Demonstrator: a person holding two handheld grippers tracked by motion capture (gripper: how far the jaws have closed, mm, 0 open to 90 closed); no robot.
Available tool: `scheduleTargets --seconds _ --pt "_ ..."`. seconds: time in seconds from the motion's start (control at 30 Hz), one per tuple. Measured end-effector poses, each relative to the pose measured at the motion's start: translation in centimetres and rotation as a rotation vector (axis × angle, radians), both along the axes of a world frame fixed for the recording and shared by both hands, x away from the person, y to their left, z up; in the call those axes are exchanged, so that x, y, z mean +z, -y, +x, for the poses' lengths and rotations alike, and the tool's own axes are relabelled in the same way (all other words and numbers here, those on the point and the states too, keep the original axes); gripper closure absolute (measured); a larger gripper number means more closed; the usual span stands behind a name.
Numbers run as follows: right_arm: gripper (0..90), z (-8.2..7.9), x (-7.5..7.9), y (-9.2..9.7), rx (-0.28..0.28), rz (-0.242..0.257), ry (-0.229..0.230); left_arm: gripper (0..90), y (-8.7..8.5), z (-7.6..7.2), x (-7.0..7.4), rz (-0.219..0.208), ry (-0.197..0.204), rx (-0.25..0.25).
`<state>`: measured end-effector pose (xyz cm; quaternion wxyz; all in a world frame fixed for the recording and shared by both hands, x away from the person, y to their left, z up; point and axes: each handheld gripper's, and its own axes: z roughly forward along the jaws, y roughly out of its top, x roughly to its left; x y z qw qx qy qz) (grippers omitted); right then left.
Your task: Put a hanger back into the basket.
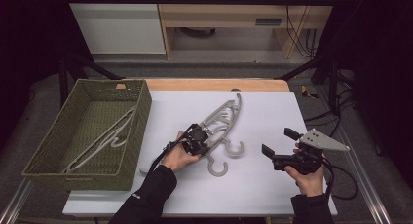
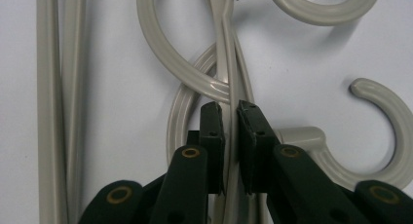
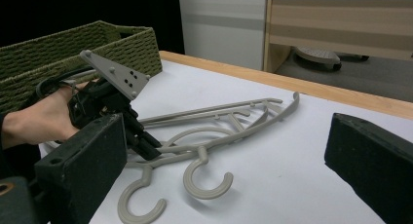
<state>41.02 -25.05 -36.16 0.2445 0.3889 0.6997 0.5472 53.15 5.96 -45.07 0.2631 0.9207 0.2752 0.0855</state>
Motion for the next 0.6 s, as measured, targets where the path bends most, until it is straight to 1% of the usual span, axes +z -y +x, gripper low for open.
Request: scheduleTargets --seconds 0.03,0.1,0.13,0.2,0.37,0.4,0.47,0.53,0.57,0.6 --pt "2.0 0.0 0.0 0.0 -0.001 0.000 0.002 81.8 0.0 -0.1 0.0 -0.002 0.009 0.000" --pt "2.0 0.0 0.0 0.1 -0.001 0.000 0.001 81.8 -0.1 -0.2 0.3 -0.032 0.017 0.006" --pt "2.0 0.0 0.0 0.1 -0.003 0.001 0.004 81.9 -0.2 -0.3 0.4 -0.040 0.024 0.008" --pt "2.0 0.0 0.0 0.1 -0.003 0.003 0.001 82.0 -0.5 -0.3 0.9 -0.067 0.030 0.019" --pt "2.0 0.0 0.0 0.1 -0.006 0.004 0.001 82.0 -1.4 -0.6 2.4 -0.112 0.063 0.031" --pt "2.0 0.0 0.0 0.1 -0.006 0.003 0.000 82.0 -1.6 -0.7 2.7 -0.123 0.056 0.028" --pt "2.0 0.0 0.0 0.1 -0.005 0.001 0.001 82.0 -2.0 -1.0 3.4 -0.157 0.057 0.040" --pt "2.0 0.0 0.0 0.1 -0.005 0.001 0.002 82.0 -2.3 -1.2 4.1 -0.185 0.064 0.039" --pt "2.0 0.0 0.0 0.1 -0.005 0.001 0.002 82.0 -2.5 -1.4 4.4 -0.207 0.063 0.039" --pt "2.0 0.0 0.0 0.1 -0.006 0.001 0.000 82.0 -2.7 -1.5 4.9 -0.213 0.068 0.039"
